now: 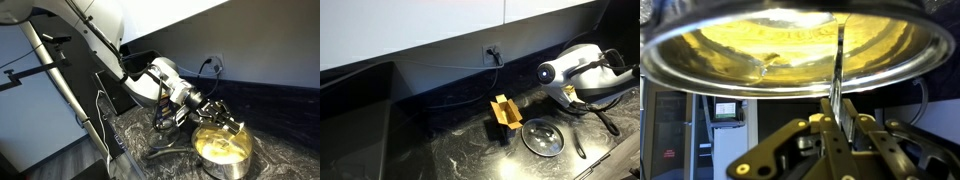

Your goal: Use the silver fork to stir the contents in the pot

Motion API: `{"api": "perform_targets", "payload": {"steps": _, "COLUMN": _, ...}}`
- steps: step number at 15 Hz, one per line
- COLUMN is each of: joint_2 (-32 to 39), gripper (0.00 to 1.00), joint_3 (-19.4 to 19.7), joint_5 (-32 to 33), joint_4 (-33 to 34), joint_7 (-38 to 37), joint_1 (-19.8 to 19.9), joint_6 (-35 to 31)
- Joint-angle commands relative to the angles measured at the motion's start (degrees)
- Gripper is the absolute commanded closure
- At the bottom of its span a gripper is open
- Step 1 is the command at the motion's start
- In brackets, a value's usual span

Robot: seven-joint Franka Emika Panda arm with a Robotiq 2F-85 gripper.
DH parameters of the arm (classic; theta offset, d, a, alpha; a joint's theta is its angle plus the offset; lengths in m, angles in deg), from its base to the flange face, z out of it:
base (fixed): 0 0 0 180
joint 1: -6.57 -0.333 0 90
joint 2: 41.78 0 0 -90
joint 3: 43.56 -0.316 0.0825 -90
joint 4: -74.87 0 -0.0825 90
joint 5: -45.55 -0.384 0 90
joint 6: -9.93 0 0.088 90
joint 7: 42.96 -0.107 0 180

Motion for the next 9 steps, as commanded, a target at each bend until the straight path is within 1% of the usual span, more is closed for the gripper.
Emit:
{"api": "perform_targets", "payload": {"steps": 1, "joint_2": -0.76, "gripper": 0.96, "joint_3": -1.49, "joint_5": -1.92, "joint_4": -0.56, "joint_7": 0.95, "joint_1": 0.12, "joint_6": -2.34}}
{"api": "perform_targets", "payload": {"steps": 6, "joint_2": -1.40, "gripper": 0.96, "joint_3": -2.29, "joint_5": -5.99, "joint_4": -1.34, "joint_7": 7.76, "joint_1": 0.11, "joint_6": -1.03}}
{"api": "perform_targets", "payload": {"steps": 9, "joint_2": -1.93, "gripper": 0.96, "joint_3": -1.59, "joint_5": -7.26, "joint_4": -1.56, "joint_7": 10.50, "joint_1": -0.59, "joint_6": 0.95}}
